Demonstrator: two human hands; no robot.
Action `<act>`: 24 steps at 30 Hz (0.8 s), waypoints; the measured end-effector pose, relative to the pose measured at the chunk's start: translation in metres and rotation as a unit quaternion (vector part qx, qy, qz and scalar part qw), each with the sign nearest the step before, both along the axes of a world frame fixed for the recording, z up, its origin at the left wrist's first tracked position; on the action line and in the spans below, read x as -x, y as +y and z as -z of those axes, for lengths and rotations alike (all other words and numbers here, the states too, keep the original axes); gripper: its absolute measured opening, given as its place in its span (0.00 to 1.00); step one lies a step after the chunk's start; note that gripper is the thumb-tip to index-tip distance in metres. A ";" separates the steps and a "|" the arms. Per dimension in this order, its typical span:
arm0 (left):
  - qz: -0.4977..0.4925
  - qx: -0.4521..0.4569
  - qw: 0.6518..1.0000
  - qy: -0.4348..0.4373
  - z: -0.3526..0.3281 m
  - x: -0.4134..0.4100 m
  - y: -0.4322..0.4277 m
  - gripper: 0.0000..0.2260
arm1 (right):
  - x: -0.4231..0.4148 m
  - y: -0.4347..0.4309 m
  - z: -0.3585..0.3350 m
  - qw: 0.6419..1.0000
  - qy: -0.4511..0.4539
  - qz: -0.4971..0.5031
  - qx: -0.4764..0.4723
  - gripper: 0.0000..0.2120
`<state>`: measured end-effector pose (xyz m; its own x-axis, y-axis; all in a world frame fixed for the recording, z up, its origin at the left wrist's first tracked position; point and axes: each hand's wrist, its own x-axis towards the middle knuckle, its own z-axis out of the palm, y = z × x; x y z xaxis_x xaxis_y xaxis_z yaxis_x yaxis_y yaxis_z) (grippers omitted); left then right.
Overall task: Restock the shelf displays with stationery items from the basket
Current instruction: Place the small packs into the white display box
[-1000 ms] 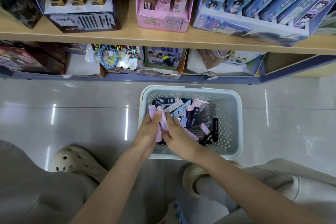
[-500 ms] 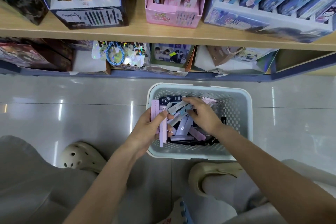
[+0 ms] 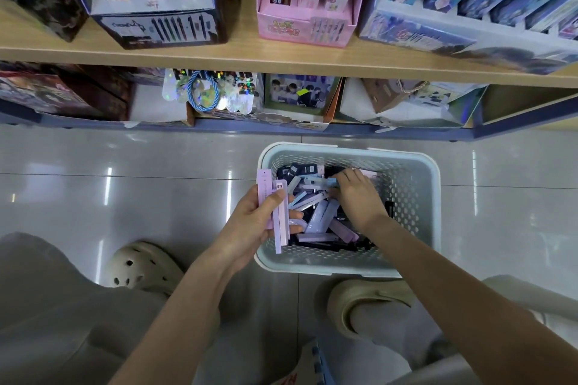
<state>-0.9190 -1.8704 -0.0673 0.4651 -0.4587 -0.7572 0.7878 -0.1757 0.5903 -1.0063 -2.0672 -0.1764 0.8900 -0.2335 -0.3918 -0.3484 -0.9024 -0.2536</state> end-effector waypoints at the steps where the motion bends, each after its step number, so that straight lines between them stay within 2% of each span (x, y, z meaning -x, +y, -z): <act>1: -0.002 0.000 1.000 0.001 0.001 0.001 -0.001 0.06 | 0.002 0.000 -0.002 1.000 0.004 0.009 -0.003 0.12; 4: 0.000 0.003 1.000 0.001 0.002 0.005 -0.005 0.06 | 0.008 0.002 -0.011 0.996 0.003 0.079 -0.049 0.11; 6: -0.006 -0.001 1.000 -0.002 0.003 0.009 -0.007 0.05 | 0.009 0.008 -0.028 0.973 -0.015 0.179 -0.147 0.11; 9: -0.023 -0.018 0.999 -0.023 0.003 0.015 -0.011 0.04 | 0.009 0.020 -0.056 0.915 -0.047 0.279 -0.289 0.11; 13: -0.078 -0.005 0.996 -0.032 -0.001 0.022 -0.018 0.04 | 0.012 0.036 -0.092 0.784 -0.051 0.368 -0.497 0.08; 14: -0.089 -0.001 0.996 -0.030 -0.002 0.023 -0.019 0.04 | 0.013 0.038 -0.099 0.768 -0.040 0.369 -0.522 0.09; 17: -0.115 0.015 0.993 -0.012 -0.006 0.027 -0.021 0.05 | 0.015 0.045 -0.115 0.775 -0.009 0.338 -0.533 0.09; 22: -0.132 0.013 0.991 -0.034 -0.014 0.036 -0.025 0.06 | 0.018 0.055 -0.133 0.865 -0.020 0.258 -0.429 0.09; 24: -0.126 0.005 0.991 -0.053 -0.019 0.040 -0.027 0.04 | 0.019 0.060 -0.140 0.897 -0.021 0.219 -0.384 0.13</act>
